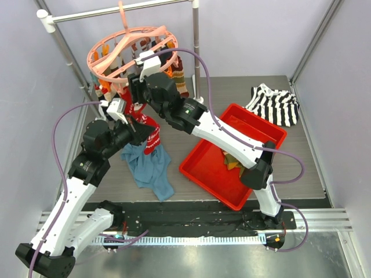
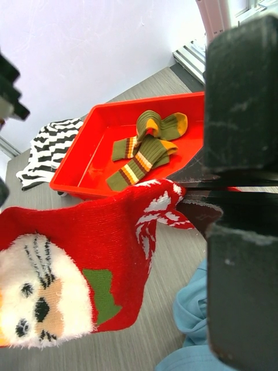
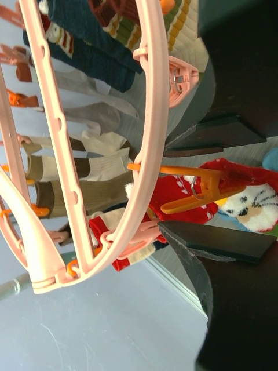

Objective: Remove the socks clipped to the hanger

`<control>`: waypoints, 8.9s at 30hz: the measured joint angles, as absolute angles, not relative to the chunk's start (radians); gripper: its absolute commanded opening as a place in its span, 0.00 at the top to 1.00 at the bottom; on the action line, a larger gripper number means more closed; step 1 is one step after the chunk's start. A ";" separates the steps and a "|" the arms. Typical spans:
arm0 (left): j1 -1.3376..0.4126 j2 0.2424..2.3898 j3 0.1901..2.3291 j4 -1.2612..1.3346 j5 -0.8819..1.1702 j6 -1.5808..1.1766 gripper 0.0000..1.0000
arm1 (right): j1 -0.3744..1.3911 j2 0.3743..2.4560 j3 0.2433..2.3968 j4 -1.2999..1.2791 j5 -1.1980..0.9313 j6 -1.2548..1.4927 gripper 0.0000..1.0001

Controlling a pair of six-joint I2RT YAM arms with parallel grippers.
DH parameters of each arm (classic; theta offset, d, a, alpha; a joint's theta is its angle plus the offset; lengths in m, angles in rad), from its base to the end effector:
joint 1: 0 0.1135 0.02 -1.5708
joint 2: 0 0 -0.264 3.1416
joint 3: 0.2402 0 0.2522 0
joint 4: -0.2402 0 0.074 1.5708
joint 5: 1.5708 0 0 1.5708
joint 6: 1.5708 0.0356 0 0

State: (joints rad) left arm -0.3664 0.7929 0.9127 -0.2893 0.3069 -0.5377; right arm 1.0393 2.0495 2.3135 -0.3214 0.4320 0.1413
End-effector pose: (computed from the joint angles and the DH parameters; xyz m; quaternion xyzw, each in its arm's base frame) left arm 0.1615 -0.0735 0.3722 0.0336 0.7611 -0.3834 0.5221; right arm 0.2503 0.3964 0.4636 -0.1757 0.7037 0.2438 0.6438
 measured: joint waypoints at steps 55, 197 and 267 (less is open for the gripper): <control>-0.366 0.763 0.819 -0.447 0.133 -0.602 1.00 | 1.048 1.831 1.940 -0.246 0.441 0.194 0.24; -0.375 1.302 1.685 -0.732 -0.266 -0.537 0.35 | 0.962 1.713 1.371 0.454 0.057 -0.031 0.99; -0.498 1.282 1.619 -0.686 -0.314 -0.550 0.14 | 0.752 0.964 0.929 -0.646 0.675 0.554 0.38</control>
State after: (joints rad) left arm -0.4976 1.2823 1.6192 -0.6861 -0.3138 -0.5495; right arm 0.7525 0.9638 0.9291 -0.6460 0.6754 0.5537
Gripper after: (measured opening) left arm 0.859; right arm 0.467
